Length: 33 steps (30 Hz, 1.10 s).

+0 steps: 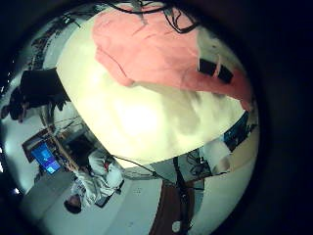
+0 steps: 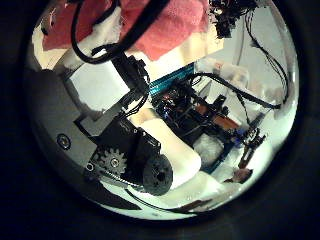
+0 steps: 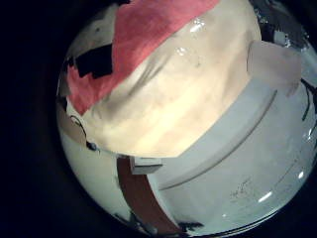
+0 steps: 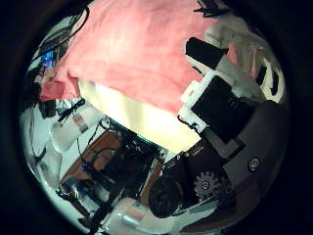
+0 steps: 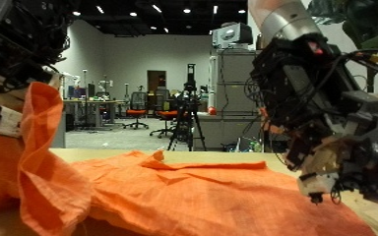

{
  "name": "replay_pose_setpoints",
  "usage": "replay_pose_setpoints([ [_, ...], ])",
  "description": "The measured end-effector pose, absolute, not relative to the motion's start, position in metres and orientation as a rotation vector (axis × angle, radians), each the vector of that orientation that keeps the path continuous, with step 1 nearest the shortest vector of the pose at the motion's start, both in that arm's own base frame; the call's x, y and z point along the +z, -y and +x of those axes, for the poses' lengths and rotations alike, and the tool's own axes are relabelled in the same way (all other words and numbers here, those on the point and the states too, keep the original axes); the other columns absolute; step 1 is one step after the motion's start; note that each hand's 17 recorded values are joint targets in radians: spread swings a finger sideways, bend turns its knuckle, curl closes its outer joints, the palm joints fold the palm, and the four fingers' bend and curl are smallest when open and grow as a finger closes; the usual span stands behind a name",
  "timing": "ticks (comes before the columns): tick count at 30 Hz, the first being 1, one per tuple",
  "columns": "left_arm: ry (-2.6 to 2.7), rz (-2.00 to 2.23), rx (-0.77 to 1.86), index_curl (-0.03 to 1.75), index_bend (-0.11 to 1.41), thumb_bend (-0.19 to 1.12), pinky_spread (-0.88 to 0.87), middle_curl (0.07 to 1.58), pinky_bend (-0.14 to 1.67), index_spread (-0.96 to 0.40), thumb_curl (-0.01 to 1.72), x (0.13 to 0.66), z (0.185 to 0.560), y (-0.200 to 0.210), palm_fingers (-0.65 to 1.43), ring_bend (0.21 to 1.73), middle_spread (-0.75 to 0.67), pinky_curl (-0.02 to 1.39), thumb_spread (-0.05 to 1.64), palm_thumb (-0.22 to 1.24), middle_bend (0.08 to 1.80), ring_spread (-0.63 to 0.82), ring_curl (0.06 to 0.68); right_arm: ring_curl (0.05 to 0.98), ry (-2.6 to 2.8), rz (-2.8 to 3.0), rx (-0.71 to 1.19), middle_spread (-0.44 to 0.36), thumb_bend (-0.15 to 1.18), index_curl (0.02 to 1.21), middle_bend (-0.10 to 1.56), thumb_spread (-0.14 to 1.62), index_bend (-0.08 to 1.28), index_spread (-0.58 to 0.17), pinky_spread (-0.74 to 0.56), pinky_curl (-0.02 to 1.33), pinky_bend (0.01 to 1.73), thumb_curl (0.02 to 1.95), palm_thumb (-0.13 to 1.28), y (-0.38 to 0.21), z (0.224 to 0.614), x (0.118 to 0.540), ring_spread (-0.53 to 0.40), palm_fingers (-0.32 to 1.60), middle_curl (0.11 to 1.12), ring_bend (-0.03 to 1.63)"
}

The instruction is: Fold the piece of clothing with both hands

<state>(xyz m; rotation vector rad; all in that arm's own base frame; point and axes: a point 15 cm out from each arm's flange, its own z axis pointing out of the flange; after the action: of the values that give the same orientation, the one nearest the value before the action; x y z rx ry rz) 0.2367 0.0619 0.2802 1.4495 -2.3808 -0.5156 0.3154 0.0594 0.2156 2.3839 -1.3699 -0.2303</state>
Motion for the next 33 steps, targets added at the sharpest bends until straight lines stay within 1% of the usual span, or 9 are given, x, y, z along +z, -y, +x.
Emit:
replay_pose_setpoints([
  [4, 2.381, 1.459, -0.466, 0.9, 0.2, -0.02, -0.82, 0.55, 0.65, -0.72, 0.3, 0.296, 0.241, -0.058, 1.13, 0.76, -0.55, 0.46, 1.04, 0.74, 1.03, -0.62, 0.424, 0.768, 1.4, 2.406, -0.205, -0.138, 0.09, 0.84, 1.29, 1.05, 1.07, -0.279, -0.29, 0.93, 1.18, 0.67, 1.18, -0.055, 0.312, 0.238, -0.255, 1.02, 0.83, 1.33],
  [6, 2.375, 1.458, -0.451, 0.9, 0.2, -0.02, -0.82, 0.55, 0.65, -0.72, 0.3, 0.3, 0.242, -0.056, 1.13, 0.76, -0.55, 0.47, 1.04, 0.74, 1.03, -0.62, 0.426, 0.771, 1.438, 2.417, -0.183, -0.141, -0.03, 0.84, 1.27, 1.09, 1.06, -0.279, -0.28, 0.94, 1.18, 0.65, 0.99, -0.05, 0.313, 0.248, -0.252, 1.01, 0.83, 1.33],
  [9, 2.372, 1.453, -0.451, 0.9, 0.2, -0.02, -0.82, 0.55, 0.65, -0.72, 0.3, 0.298, 0.24, -0.055, 1.13, 0.76, -0.55, 0.47, 1.04, 0.74, 1.03, -0.62, 0.426, 0.758, 1.474, 2.419, -0.176, -0.145, -0.07, 0.83, 1.22, 1.14, 0.96, -0.292, -0.3, 0.94, 1.17, 0.59, 0.87, -0.046, 0.309, 0.259, -0.253, 0.91, 0.81, 1.32],
  [14, 2.365, 1.447, -0.457, 0.9, 0.2, -0.02, -0.81, 0.55, 0.66, -0.72, 0.31, 0.294, 0.239, -0.055, 1.13, 0.76, -0.55, 0.47, 1.05, 0.74, 1.03, -0.62, 0.428, 0.714, 1.444, 2.4, -0.215, -0.153, -0.07, 0.77, 1.05, 1.14, 0.64, -0.325, -0.43, 0.87, 1.05, 0.44, 0.55, -0.046, 0.295, 0.247, -0.288, 0.37, 0.76, 1.28],
  [16, 2.363, 1.445, -0.456, 0.9, 0.19, -0.02, -0.81, 0.55, 0.66, -0.72, 0.3, 0.293, 0.239, -0.055, 1.13, 0.76, -0.55, 0.47, 1.05, 0.74, 1.03, -0.62, 0.429, 0.671, 1.415, 2.37, -0.264, -0.142, -0.08, 0.75, 0.98, 1.1, 0.65, -0.326, -0.34, 0.81, 0.81, 0.39, 0.43, -0.042, 0.276, 0.224, -0.246, 0.02, 0.73, 1.13],
  [17, 2.364, 1.444, -0.457, 0.9, 0.19, -0.02, -0.81, 0.55, 0.66, -0.72, 0.3, 0.293, 0.239, -0.055, 1.13, 0.76, -0.55, 0.47, 1.05, 0.74, 1.03, -0.62, 0.429, 0.671, 1.406, 2.361, -0.279, -0.142, -0.08, 0.75, 0.98, 1.1, 0.65, -0.326, -0.34, 0.81, 0.81, 0.39, 0.43, -0.04, 0.268, 0.215, -0.246, 0.02, 0.73, 1.13],
  [18, 2.364, 1.443, -0.456, 0.9, 0.19, -0.02, -0.81, 0.55, 0.65, -0.72, 0.3, 0.293, 0.239, -0.055, 1.13, 0.76, -0.55, 0.47, 1.06, 0.74, 1.04, -0.62, 0.429, 0.624, 1.397, 2.354, -0.294, -0.126, -0.07, 0.7, 0.92, 1.06, 0.64, -0.316, -0.24, 0.76, 0.69, 0.37, 0.38, -0.038, 0.26, 0.205, -0.205, -0.06, 0.69, 1.02],
  [24, 2.361, 1.443, -0.461, 0.9, 0.19, -0.02, -0.82, 0.55, 0.65, -0.72, 0.3, 0.291, 0.24, -0.056, 1.13, 0.76, -0.55, 0.47, 1.06, 0.74, 1.04, -0.62, 0.431, 0.506, 1.389, 2.38, -0.294, -0.082, -0.03, 0.58, 0.76, 1.0, 0.48, -0.259, 0.0, 0.59, 0.54, 0.34, 0.34, -0.039, 0.245, 0.165, -0.117, 0.02, 0.6, 0.87],
  [33, 2.364, 1.443, -0.46, 0.91, 0.19, -0.02, -0.82, 0.55, 0.65, -0.72, 0.3, 0.293, 0.241, -0.056, 1.13, 0.76, -0.55, 0.47, 1.06, 0.75, 1.04, -0.62, 0.43, 0.449, 1.42, 2.42, -0.259, -0.048, -0.02, 0.51, 0.63, 0.98, 0.37, -0.219, 0.08, 0.49, 0.44, 0.33, 0.41, -0.045, 0.246, 0.139, -0.081, 0.09, 0.52, 0.78],
])
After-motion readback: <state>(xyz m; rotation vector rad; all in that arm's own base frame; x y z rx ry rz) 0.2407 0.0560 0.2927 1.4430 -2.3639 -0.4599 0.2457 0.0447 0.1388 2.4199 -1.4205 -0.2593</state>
